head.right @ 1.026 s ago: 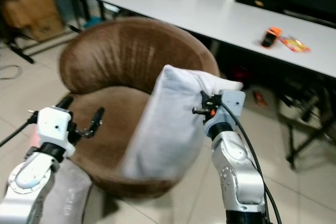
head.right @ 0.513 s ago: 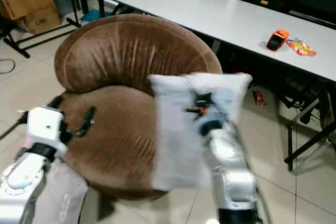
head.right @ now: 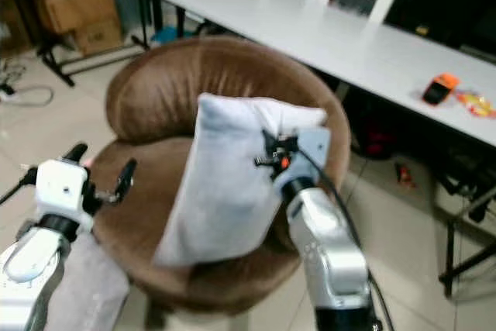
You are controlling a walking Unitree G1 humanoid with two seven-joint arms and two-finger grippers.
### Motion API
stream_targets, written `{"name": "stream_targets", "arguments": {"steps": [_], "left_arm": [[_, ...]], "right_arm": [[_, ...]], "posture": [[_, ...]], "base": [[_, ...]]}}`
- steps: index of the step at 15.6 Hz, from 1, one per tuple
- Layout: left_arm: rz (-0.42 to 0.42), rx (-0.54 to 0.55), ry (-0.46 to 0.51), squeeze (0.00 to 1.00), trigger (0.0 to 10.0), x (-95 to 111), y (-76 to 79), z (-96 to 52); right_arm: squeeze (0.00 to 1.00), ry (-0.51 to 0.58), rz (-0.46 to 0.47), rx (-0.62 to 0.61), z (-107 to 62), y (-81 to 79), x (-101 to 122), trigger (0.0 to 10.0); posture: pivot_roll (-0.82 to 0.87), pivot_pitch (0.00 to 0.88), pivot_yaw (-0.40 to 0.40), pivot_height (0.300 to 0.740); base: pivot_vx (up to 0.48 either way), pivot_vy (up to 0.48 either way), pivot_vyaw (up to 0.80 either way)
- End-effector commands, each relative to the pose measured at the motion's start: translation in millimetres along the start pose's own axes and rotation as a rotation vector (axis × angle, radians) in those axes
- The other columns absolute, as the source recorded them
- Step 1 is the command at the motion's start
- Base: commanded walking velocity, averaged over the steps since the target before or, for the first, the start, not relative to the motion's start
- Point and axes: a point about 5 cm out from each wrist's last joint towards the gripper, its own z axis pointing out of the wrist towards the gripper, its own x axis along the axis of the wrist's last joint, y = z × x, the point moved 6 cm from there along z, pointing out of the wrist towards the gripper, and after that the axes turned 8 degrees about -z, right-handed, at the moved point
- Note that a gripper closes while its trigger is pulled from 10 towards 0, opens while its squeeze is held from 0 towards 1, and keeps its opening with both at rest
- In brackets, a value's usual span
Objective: Move the pillow to the sofa from floor
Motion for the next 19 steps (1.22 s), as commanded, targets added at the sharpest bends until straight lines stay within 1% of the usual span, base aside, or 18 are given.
{"name": "stream_targets", "arguments": {"steps": [1, 10, 13, 14, 15, 19], "left_arm": [[0.01, -0.018, 0.017, 0.85, 10.0, 5, 3.7, 0.8], [0.02, -0.029, 0.014, 0.84, 10.0, 5, 5.8, -0.2], [0.019, -0.036, 0.012, 0.84, 10.0, 5, 6.8, -0.6], [0.017, -0.06, 0.02, 0.73, 10.0, 5, 10.2, -2.1], [0.025, -0.073, 0.019, 0.67, 10.0, 4, 11.7, -3.1], [0.035, -0.057, 0.001, 0.65, 10.0, 2, 4.1, -6.9]], "right_arm": [[0.0, 0.054, -0.007, -0.023, 0.8, 6.8, 15, 10.0], [0.0, 0.047, -0.022, -0.023, 0.8, 6.3, 12, 10.0], [0.0, 0.038, -0.028, -0.013, 1.8, 3.6, 10, 10.0], [0.0, 0.023, -0.03, 0.005, 2.4, -0.2, 7, 10.0], [0.0, 0.018, -0.03, 0.012, 2.3, -1.5, 6, 10.0], [0.0, 0.006, -0.028, 0.033, 1.9, -5.6, 4, 10.0]], "posture": [[0.04, 0.0, -0.112, 0.74], [0.04, 0.0, -0.114, 0.74], [0.04, 0.0, -0.115, 0.74], [0.04, 0.0, -0.117, 0.74], [0.05, 0.0, -0.118, 0.74], [0.05, 0.0, -0.121, 0.74]], "base": [[0.33, 0.0, 0.0], [0.301, 0.0, 0.0], [0.266, 0.0, 0.0], [0.0, 0.0, 0.0], [0.0, 0.0, 0.0], [0.0, 0.0, 0.0]]}}
